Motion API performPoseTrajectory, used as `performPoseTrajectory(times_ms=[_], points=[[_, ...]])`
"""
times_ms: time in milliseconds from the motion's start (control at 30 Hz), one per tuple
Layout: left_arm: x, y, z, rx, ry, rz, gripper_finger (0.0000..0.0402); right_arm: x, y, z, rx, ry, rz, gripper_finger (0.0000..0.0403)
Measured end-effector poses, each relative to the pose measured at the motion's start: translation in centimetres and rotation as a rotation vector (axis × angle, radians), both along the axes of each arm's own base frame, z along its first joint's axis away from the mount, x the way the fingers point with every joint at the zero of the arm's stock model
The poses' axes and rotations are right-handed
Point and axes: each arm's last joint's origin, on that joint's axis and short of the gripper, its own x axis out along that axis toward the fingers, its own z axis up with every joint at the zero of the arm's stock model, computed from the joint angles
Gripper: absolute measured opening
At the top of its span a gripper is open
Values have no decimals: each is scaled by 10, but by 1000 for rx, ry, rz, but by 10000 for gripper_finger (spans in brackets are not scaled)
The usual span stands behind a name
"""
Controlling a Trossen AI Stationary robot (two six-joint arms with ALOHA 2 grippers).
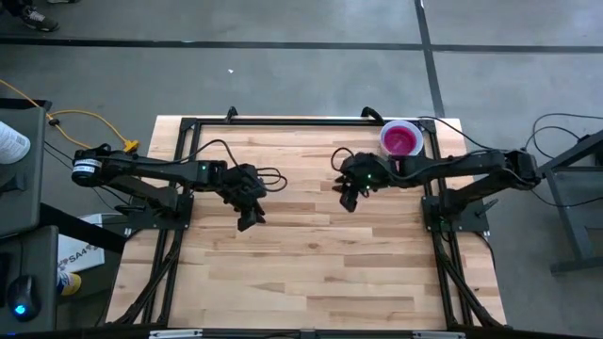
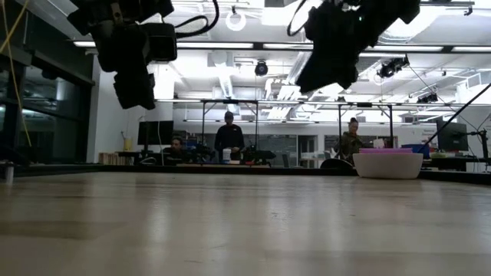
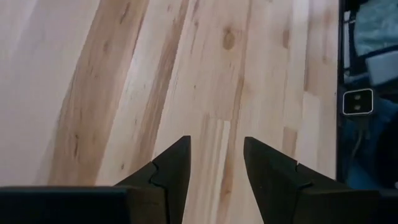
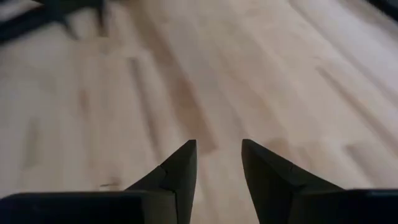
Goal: Nest bowls inside each other
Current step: Return to Home Position
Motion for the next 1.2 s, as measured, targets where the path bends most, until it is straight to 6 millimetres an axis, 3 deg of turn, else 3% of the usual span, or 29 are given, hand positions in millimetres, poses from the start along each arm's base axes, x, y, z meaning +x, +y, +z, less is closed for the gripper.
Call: performPoseTrajectory(times_ms=[167,367,567,900,1200], points=[[1,-9,1,-9,-27,-74,150,7,25,8,83,-105,135,121],[4,-40,13,49,-202,-273,150,14,64,24,101,-299,337,121],[-12,-61,32,118,-307,-301,150,11,89,28,83,-338,412,121],[-53,-75,62,207,-442,-281,150,1,107,32,71,-329,448,121],[-76,-82,69,258,-461,-285,150,-29,101,64,52,-432,462,121]])
